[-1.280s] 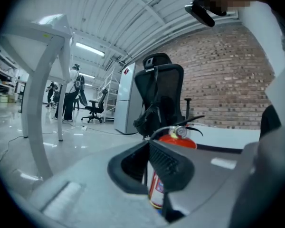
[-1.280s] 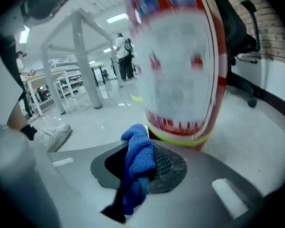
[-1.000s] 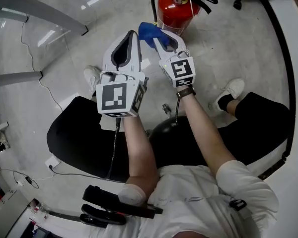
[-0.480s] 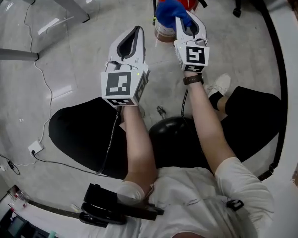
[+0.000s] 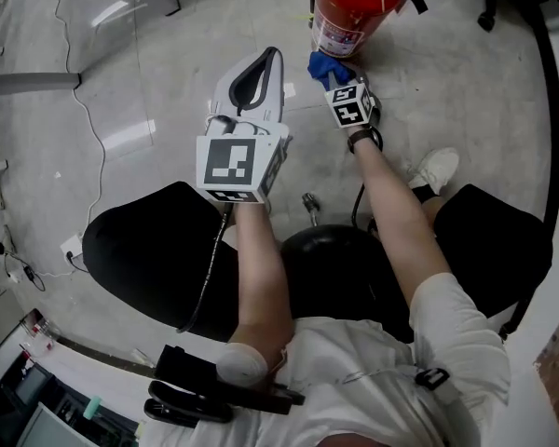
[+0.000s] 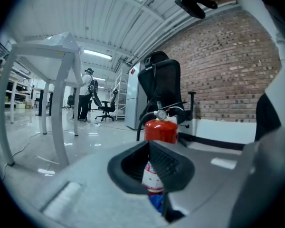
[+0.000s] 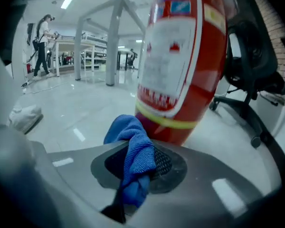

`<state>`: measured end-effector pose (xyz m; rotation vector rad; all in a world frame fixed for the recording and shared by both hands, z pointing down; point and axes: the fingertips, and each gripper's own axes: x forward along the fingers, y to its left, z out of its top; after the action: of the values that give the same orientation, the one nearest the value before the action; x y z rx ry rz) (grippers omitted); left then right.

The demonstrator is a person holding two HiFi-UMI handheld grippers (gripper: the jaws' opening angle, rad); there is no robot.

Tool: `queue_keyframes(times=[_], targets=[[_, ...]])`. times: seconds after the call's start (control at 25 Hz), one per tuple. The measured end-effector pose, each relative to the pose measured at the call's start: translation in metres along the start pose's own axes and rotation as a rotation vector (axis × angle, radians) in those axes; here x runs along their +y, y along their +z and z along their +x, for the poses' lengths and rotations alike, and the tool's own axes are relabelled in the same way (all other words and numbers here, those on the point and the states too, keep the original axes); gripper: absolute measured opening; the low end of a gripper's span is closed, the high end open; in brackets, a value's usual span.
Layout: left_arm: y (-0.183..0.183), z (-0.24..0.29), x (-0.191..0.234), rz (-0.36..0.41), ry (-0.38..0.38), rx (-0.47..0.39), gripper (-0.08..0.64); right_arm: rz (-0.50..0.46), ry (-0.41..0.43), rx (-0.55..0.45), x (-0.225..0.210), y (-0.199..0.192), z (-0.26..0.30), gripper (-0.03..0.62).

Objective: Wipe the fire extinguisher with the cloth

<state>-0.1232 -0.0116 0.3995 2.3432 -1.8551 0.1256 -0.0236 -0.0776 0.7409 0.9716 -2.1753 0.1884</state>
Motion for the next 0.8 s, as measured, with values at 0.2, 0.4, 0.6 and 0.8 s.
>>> queue_keyframes(times=[0.2,0.4,0.6,0.8], targets=[[-0.004,0.011,0.004,-0.015,0.043,-0.003,0.0,0.11,0.084,0.105,-0.016,-0.047,0.035,0.067],[0.003,-0.001,0.002,-0.044,0.166,-0.027,0.0,0.094,0.137,0.045,-0.011,-0.02,0.008,0.066],[0.028,-0.021,-0.023,-0.076,0.273,-0.104,0.0,0.038,0.175,-0.405,-0.012,0.112,-0.108,0.066],[0.054,-0.031,-0.073,-0.094,0.251,-0.141,0.0,0.006,0.091,-0.744,-0.065,0.202,-0.24,0.067]])
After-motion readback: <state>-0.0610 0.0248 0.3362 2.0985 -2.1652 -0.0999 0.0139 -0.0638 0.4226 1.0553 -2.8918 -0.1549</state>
